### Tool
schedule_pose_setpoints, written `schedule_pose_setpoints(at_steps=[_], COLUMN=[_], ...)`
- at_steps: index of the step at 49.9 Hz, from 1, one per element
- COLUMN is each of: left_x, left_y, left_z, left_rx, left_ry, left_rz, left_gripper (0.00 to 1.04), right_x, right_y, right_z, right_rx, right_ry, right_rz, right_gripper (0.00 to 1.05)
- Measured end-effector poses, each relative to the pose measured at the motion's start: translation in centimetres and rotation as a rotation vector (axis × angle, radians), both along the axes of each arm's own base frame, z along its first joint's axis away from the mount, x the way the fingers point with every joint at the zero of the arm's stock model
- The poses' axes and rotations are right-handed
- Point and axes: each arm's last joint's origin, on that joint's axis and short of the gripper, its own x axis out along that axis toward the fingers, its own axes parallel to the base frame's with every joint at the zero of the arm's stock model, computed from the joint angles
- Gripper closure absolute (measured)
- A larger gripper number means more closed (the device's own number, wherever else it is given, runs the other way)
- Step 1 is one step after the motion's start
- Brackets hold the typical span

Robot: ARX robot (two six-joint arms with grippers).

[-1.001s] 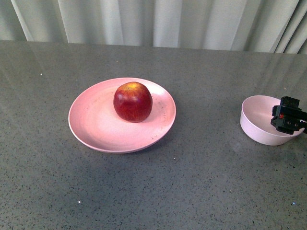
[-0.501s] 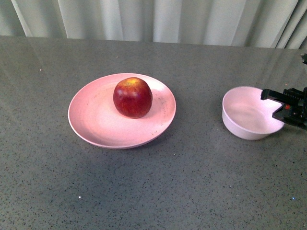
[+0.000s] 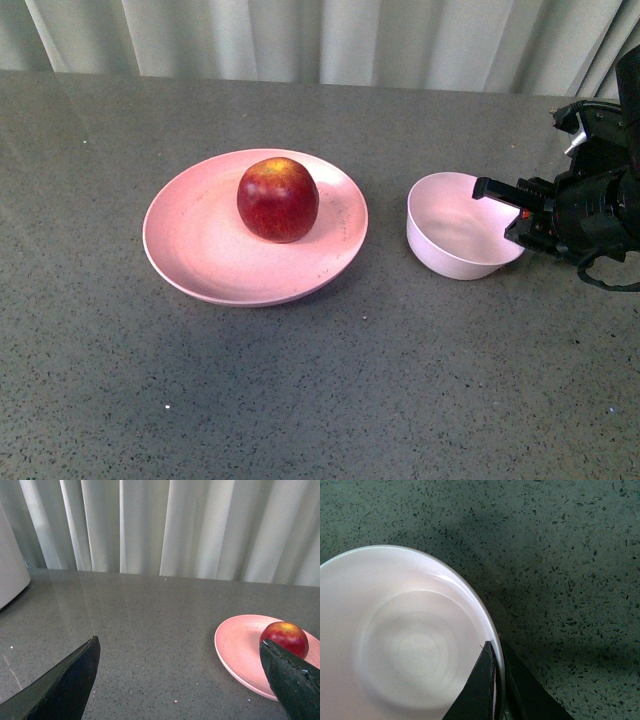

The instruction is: Move apple from plate to bowl

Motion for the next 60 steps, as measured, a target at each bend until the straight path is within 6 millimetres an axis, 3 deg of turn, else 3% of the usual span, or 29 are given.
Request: schedule_pose_setpoints(at_steps=[8,19,26,34,40,44,50,60], left_x=[0.0,0.0,0.0,0.0,0.0,0.0,0.0,0.0], left_y=[0.0,0.0,0.0,0.0,0.0,0.0,0.0,0.0], left_z=[0.0,0.0,0.0,0.0,0.0,0.0,0.0,0.0], left_rx=[0.0,0.0,0.0,0.0,0.0,0.0,0.0,0.0], left_ry=[0.0,0.0,0.0,0.0,0.0,0.0,0.0,0.0], left_rz=[0.0,0.0,0.0,0.0,0.0,0.0,0.0,0.0], left_gripper=[0.09,0.09,0.09,0.09,0.09,0.09,0.09,0.09], right_x=[0.3,-0.1,-1.4,-5.2,-8.5,-9.7,-12.3,-15.9], right_y=[0.3,0.4,-0.4,-2.8,-4.3,-4.8,-5.1,-6.3], right_z=[0.0,0.9,3.6,7.3,8.8,8.9,8.9,8.5], right_rx=[-0.002,0.022,0.011,-0.093,-0.164,-0.241,-0.279,-0.3], right_ry=[-0.001,-0.052,-0.148,-0.31,-0.389,-0.544,-0.743,-0.767], right_rz=[0.003,0.029,0.058,0.084,0.085,0.032,0.009,0.008], right_gripper=[1.01,0.61,0.38,0.08,0.09,0.19,0.4,0.8])
